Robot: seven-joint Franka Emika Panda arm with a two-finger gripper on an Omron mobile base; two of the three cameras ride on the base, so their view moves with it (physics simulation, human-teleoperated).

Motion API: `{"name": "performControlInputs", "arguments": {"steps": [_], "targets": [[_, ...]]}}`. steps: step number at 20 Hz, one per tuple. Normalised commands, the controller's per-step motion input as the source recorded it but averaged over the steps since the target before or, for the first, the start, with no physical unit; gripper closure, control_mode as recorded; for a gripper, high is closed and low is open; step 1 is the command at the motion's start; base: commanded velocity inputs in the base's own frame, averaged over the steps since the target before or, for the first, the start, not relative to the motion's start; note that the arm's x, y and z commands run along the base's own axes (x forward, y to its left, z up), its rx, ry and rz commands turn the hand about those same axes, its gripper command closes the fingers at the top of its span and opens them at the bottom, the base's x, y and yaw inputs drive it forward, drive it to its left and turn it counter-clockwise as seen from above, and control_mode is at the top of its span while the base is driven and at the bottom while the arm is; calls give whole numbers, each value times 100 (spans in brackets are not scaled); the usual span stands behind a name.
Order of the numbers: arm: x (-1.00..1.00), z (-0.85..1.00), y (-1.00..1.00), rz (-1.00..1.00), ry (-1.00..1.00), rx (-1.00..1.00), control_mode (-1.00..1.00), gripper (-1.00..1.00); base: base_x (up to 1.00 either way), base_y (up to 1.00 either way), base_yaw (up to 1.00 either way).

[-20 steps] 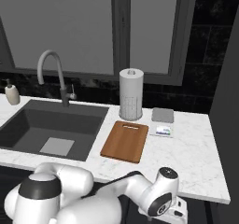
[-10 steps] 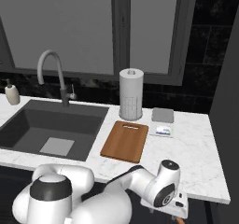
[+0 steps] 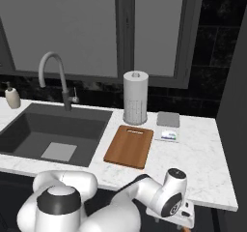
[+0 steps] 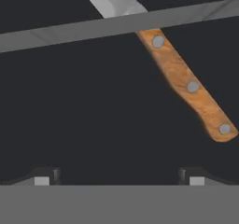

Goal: Pick up the knife from the drawer and place it on the cutting board. Then place the meat from the plate to the cutting board.

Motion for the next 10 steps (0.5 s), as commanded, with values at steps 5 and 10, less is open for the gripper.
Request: {"name": "performControlInputs", "arguments": {"steps": [5, 10], "targets": [[-4, -44, 0, 0, 2, 0, -100, -100, 0, 0, 0], [-13, -26, 0, 0, 3, 0, -100, -100, 0, 0, 0]]}}
